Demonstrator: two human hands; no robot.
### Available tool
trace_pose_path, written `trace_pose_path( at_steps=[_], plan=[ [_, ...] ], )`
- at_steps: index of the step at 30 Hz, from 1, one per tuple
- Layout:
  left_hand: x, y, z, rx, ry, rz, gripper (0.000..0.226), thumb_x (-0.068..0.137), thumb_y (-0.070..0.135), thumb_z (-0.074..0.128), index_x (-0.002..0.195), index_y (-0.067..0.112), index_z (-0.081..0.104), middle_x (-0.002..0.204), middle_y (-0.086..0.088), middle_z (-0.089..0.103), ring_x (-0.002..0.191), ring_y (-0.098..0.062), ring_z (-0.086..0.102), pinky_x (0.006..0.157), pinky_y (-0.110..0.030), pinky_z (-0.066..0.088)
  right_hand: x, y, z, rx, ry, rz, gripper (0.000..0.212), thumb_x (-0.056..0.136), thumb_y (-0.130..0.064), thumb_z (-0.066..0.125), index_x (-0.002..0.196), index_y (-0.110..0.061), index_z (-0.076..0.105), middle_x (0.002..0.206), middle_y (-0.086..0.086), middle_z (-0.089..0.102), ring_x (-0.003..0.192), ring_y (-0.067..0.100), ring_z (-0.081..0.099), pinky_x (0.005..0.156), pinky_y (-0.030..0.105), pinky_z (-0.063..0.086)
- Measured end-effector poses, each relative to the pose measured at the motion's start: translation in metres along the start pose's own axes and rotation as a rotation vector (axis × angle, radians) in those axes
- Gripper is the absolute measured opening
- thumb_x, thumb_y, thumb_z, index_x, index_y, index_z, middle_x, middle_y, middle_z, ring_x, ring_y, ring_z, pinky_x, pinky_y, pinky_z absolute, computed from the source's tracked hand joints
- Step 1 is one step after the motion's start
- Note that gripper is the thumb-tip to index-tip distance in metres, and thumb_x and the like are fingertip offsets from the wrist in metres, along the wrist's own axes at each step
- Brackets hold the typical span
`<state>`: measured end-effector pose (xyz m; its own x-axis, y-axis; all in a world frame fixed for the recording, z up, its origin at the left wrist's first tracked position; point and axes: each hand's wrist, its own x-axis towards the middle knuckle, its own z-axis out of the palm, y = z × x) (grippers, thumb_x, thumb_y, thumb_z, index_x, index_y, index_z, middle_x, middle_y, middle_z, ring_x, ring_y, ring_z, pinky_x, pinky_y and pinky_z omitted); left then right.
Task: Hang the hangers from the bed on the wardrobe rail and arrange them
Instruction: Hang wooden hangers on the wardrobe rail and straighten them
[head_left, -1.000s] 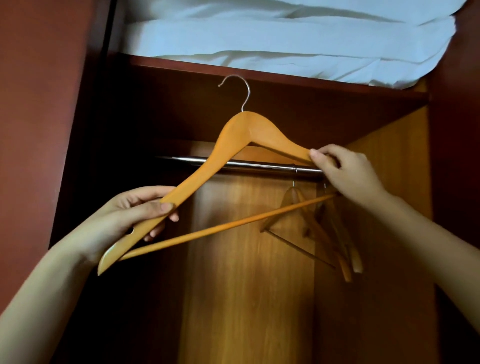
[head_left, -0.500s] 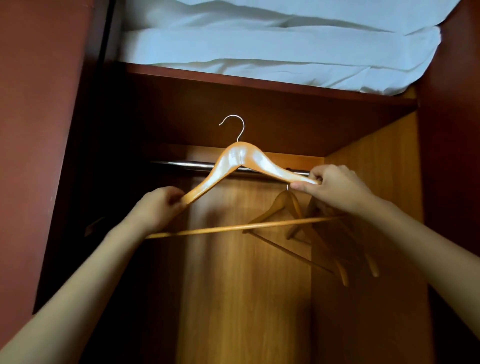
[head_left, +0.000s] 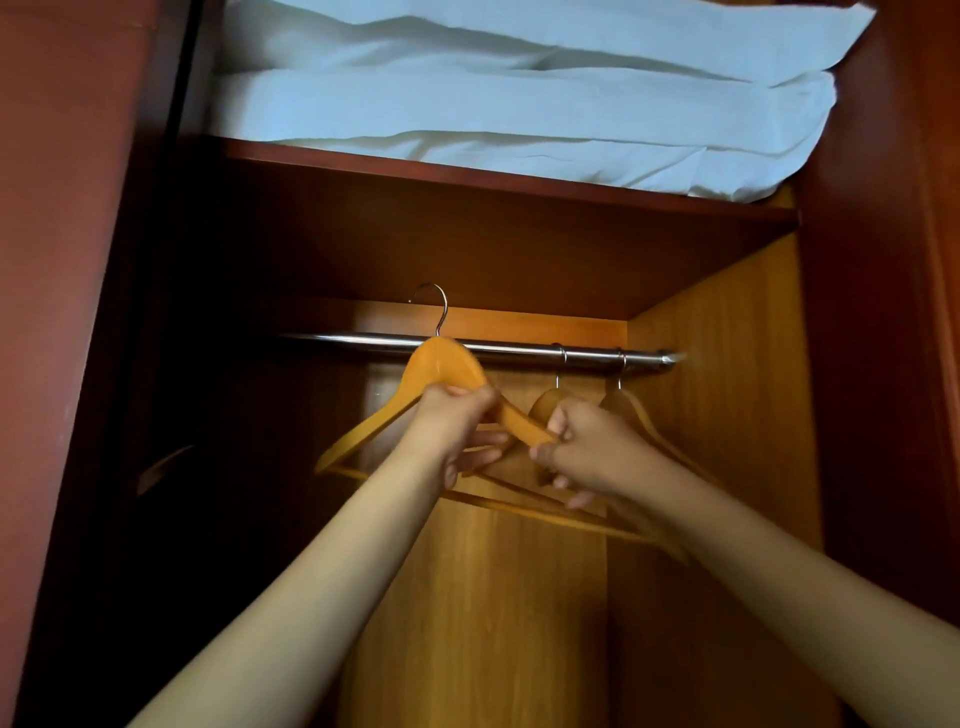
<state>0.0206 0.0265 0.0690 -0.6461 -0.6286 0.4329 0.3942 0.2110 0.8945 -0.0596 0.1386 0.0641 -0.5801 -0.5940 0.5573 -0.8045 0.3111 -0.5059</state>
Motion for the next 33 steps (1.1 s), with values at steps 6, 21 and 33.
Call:
trace_pose_path(
  at_steps=[6, 21, 33],
  plan=[
    [-0.004, -0.007, -0.005, -0.057, 0.028, 0.042, 0.024, 0.089, 0.014, 0.063, 0.105, 0.007, 0.047, 0.103, -0.023, 0.063, 0.072, -0.028, 0.066, 0.049, -0.027, 0.056, -0.030, -0.017, 0.034, 0.740, -0.187, 0.091, 0.034, 0.090, -0.005, 0.057, 0.115, -0.019, 0.039, 0.102, 0.008, 0.058, 0.067, 0.014, 0.065, 0.047, 0.026, 0.055],
    [0.065, -0.010, 0.004, 0.008, -0.039, -0.168, 0.015, 0.094, 0.016, 0.055, 0.100, 0.003, 0.059, 0.093, -0.013, 0.062, 0.060, -0.019, 0.061, 0.054, -0.028, 0.056, 0.004, -0.014, 0.042, 0.930, -0.010, 0.159, 0.005, 0.088, -0.003, 0.056, 0.090, -0.007, 0.058, 0.073, 0.010, 0.063, 0.054, 0.013, 0.061, 0.053, 0.024, 0.056],
    [0.104, -0.021, 0.005, 0.134, 0.002, -0.195, 0.019, 0.092, 0.018, 0.056, 0.102, 0.002, 0.060, 0.073, -0.011, 0.058, 0.059, -0.021, 0.053, 0.049, -0.026, 0.048, 0.061, -0.003, 0.070, 0.849, 0.071, 0.178, 0.004, 0.086, -0.005, 0.058, 0.085, -0.007, 0.055, 0.064, 0.010, 0.060, 0.049, 0.015, 0.056, 0.050, 0.023, 0.051]
  ],
)
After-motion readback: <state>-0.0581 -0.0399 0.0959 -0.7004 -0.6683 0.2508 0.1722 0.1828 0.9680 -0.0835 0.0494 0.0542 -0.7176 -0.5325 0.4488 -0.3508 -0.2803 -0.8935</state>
